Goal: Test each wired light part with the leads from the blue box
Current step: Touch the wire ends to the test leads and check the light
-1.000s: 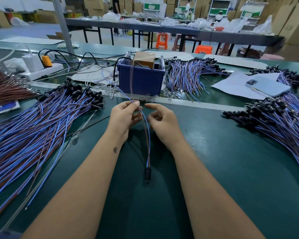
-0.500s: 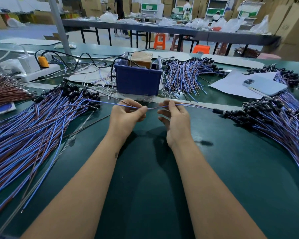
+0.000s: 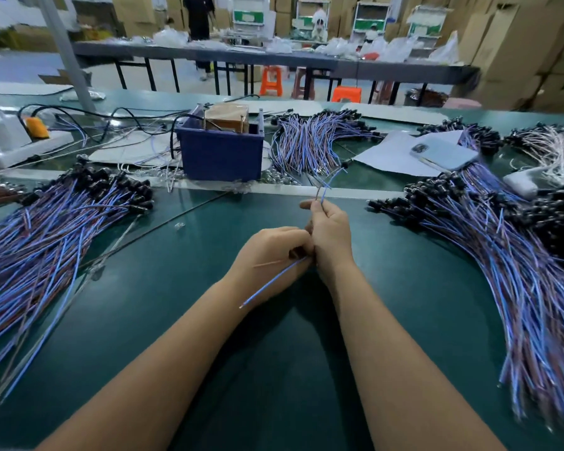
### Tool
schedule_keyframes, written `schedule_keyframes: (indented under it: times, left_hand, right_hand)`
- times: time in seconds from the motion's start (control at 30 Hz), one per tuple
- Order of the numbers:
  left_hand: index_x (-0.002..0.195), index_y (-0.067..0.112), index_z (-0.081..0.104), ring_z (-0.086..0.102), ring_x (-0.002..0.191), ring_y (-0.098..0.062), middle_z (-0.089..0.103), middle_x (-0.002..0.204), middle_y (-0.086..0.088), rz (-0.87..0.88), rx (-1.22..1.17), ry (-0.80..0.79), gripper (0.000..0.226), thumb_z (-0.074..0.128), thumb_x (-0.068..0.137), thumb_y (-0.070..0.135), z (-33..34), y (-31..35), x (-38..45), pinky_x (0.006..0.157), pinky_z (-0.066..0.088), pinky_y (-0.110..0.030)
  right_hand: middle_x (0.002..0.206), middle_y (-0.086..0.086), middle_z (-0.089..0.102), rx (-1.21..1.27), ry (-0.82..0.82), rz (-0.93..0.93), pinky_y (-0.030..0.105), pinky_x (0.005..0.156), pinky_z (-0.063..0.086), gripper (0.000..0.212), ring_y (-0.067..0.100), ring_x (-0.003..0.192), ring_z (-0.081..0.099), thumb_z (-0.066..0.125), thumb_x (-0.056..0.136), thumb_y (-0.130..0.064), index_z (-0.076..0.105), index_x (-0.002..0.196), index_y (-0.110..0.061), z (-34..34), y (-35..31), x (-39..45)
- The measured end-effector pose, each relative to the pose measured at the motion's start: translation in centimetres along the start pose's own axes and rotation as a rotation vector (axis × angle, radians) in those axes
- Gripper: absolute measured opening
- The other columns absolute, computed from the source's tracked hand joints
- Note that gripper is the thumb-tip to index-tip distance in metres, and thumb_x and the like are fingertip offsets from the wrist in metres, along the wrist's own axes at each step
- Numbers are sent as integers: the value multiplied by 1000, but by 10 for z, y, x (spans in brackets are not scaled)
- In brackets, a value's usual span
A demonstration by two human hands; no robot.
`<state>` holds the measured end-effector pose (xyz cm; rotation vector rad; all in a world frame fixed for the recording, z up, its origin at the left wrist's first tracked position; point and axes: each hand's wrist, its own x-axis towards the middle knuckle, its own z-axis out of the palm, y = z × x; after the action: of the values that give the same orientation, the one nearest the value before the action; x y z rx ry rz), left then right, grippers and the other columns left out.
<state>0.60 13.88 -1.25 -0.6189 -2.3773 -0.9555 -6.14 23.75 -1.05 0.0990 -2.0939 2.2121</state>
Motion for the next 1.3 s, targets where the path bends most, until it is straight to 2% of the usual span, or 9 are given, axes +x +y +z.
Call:
schedule_keyframes:
  times: [0.17,0.27,0.4,0.53,0.67,0.8,0.93,1.1,1.3]
  left_hand:
    - [80,6,71,62,67,-30,66,73,-7,4,-123,-66,3,70,78,4,32,36,11,64,53,-42]
    - [80,5,72,61,65,-19,68,73,-5,17,-231,-24,10,68,77,-3,59,65,24,63,53,-38]
    - [101,8,74,65,85,-12,74,96,-4,-28,-339,-119,30,66,76,-7,89,95,39,77,54,-31]
    - [125,21,63,59,113,-11,67,122,6,-29,-263,-356,49,71,80,6,108,110,39,94,49,-32]
    - [121,25,65,58,112,-12,67,120,8,-35,-224,-408,41,65,84,8,112,112,34,91,49,-32]
    - [108,22,72,63,97,-12,71,107,6,-81,-226,-368,28,64,84,9,103,97,30,85,49,-28]
    - [99,20,75,61,87,-6,73,97,7,-177,-176,-266,19,63,86,11,82,67,25,77,43,-17]
    - [86,26,73,59,68,-2,68,79,15,-394,-116,-75,23,58,82,9,29,18,10,74,50,-23]
    - [96,16,74,62,95,-17,71,99,0,-490,153,31,24,60,81,6,-47,-34,-11,86,48,-31]
  right_hand:
    - [61,-12,44,-482,-20,-154,26,60,33,24,6,59,41,43,101,-15,65,94,-13,-65,-11,14]
    - [82,2,63,-698,16,-205,34,74,42,26,22,82,55,42,102,-20,65,94,-12,-107,-29,23]
    - [68,0,50,-1046,90,-244,34,53,28,34,26,69,48,38,102,-25,44,68,-18,-161,-50,28]
    - [91,10,61,-1326,163,-111,35,65,38,24,30,80,52,38,100,-24,57,89,-12,-204,-54,28]
    - [108,12,63,-1429,176,-7,35,72,43,22,32,92,55,42,96,-19,61,106,-13,-217,-47,21]
    - [120,18,54,-1603,284,-110,39,87,39,25,35,110,47,49,93,-21,59,112,-11,-198,-42,14]
    - [119,17,52,-1558,265,-272,39,91,36,28,35,112,44,51,89,-21,58,115,-12,-149,-36,10]
    - [124,13,51,-1325,5,-291,38,95,34,34,31,118,42,50,89,-15,59,121,-18,-57,-18,3]
    - [123,16,50,-1161,-292,-347,39,95,37,33,35,117,44,44,93,-12,58,123,-17,42,-5,-14]
